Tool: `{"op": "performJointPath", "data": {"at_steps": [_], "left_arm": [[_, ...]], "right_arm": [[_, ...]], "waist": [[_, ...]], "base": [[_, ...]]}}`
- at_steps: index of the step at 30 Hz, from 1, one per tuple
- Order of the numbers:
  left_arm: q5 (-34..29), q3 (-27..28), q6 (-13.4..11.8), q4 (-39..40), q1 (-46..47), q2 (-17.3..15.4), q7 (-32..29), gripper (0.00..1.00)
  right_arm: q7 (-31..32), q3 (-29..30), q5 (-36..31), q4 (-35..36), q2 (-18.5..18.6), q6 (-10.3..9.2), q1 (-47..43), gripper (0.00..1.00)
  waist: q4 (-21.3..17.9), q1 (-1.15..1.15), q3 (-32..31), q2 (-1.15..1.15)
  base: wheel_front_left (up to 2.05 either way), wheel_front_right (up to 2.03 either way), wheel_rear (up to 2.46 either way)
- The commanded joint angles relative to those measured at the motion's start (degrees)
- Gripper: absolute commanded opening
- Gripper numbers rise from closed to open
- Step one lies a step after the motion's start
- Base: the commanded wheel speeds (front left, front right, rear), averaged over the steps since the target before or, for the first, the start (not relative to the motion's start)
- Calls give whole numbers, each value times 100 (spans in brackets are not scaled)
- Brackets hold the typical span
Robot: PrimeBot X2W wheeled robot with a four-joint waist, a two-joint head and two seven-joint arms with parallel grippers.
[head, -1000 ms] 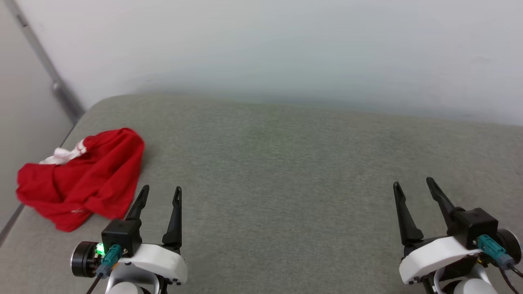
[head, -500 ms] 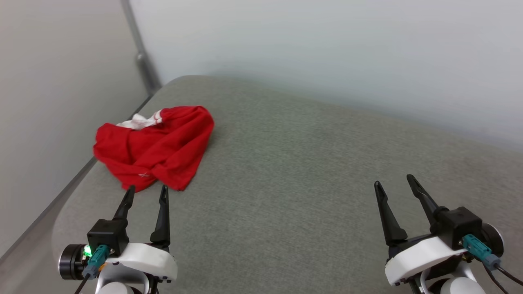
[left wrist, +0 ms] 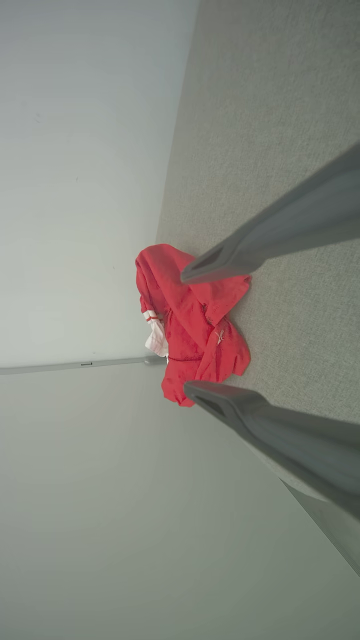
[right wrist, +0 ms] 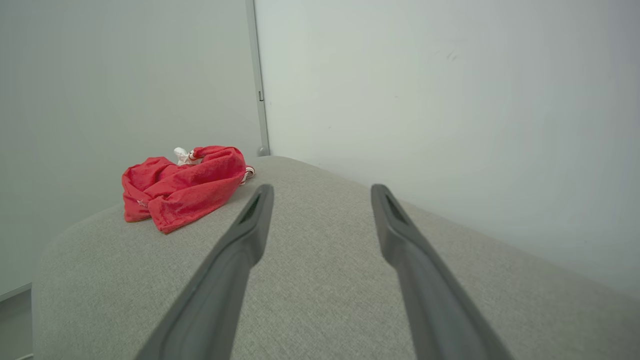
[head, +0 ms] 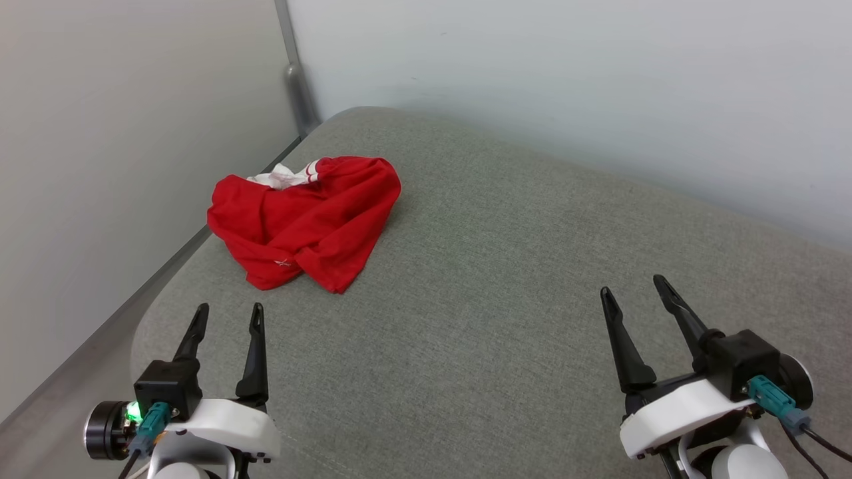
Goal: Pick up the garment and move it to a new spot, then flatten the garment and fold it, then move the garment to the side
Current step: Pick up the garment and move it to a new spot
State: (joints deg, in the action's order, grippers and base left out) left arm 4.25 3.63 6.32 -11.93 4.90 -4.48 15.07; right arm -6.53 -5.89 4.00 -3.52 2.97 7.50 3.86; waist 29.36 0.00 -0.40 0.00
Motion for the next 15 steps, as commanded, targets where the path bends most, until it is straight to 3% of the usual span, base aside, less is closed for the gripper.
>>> {"op": "performJointPath", "data": {"at_steps": [1, 7, 15], "left_arm": [[-59, -18, 7, 13, -34, 12, 14, 100], [-91, -25, 15, -95, 190, -47, 14, 100], [91, 115, 52, -682, 1384, -318, -36, 100]], "right_arm": [[1, 1, -30, 36, -12, -2, 65, 100], [50, -29, -67, 86, -11, -2, 118, 100], [235, -72, -182, 320, 86, -2, 426, 100]], "waist": [[7, 0, 13, 0], [-68, 0, 106, 0], [-602, 0, 711, 0]], "base": [[0, 0, 0], [0, 0, 0], [0, 0, 0]]}}
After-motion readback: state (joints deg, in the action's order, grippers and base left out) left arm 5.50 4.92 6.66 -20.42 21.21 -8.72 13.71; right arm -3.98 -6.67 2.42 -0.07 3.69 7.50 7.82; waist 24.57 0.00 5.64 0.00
